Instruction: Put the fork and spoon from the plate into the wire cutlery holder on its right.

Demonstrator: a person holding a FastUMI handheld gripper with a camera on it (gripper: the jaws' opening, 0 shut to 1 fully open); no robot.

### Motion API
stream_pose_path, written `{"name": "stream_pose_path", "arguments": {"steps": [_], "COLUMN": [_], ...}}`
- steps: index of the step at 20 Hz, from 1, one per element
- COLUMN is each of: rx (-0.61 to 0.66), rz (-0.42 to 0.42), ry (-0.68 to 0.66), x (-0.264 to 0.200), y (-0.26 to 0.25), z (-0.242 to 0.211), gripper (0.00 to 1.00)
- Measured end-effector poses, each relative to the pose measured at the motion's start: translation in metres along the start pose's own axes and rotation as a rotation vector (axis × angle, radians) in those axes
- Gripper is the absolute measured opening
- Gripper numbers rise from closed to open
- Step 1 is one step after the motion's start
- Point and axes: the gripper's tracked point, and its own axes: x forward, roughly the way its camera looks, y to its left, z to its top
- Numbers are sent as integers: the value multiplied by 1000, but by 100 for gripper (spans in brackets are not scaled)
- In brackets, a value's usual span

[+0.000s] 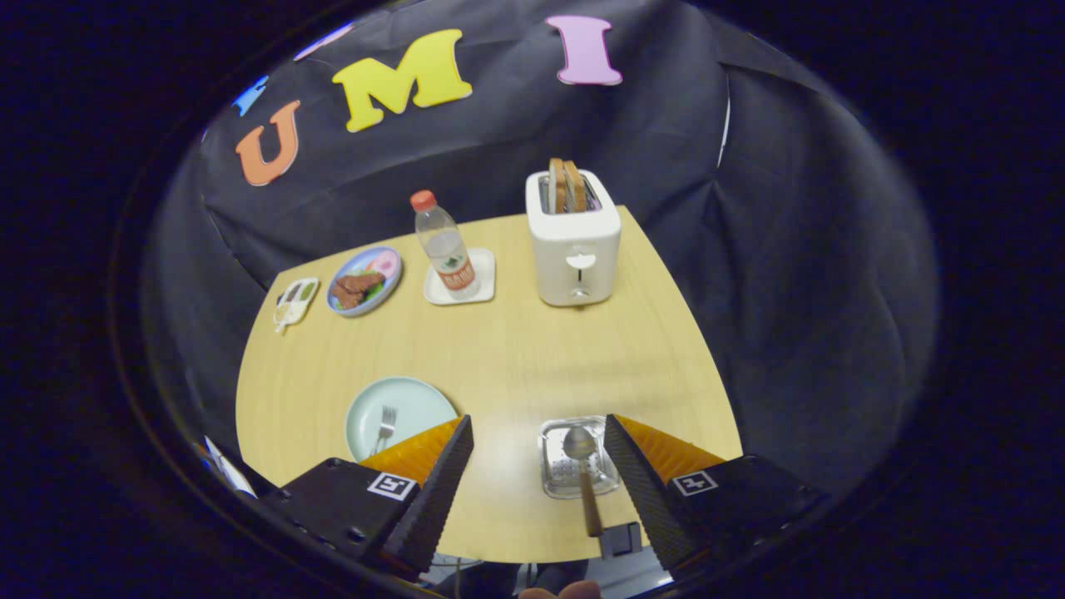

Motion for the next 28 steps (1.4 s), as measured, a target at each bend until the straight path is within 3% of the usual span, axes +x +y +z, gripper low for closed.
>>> {"name": "stream_pose_path", "arguments": {"steps": [5,9,17,21,23,26,27,28], "rx": [-32,-28,-75,-73,-66,-49,-66,-85], "rz": [96,129,54,8,-22,-48,-57,-71], "ry": [-116,-85,45,96,121,147,155,168], "x": [1,30,113,138,144,148,147,144], "y": [96,156,203,205,202,199,199,197], "z": [-30,-77,-156,-172,-176,-180,-179,-177], "gripper": [96,97,96,73,70,16,8,7]}}
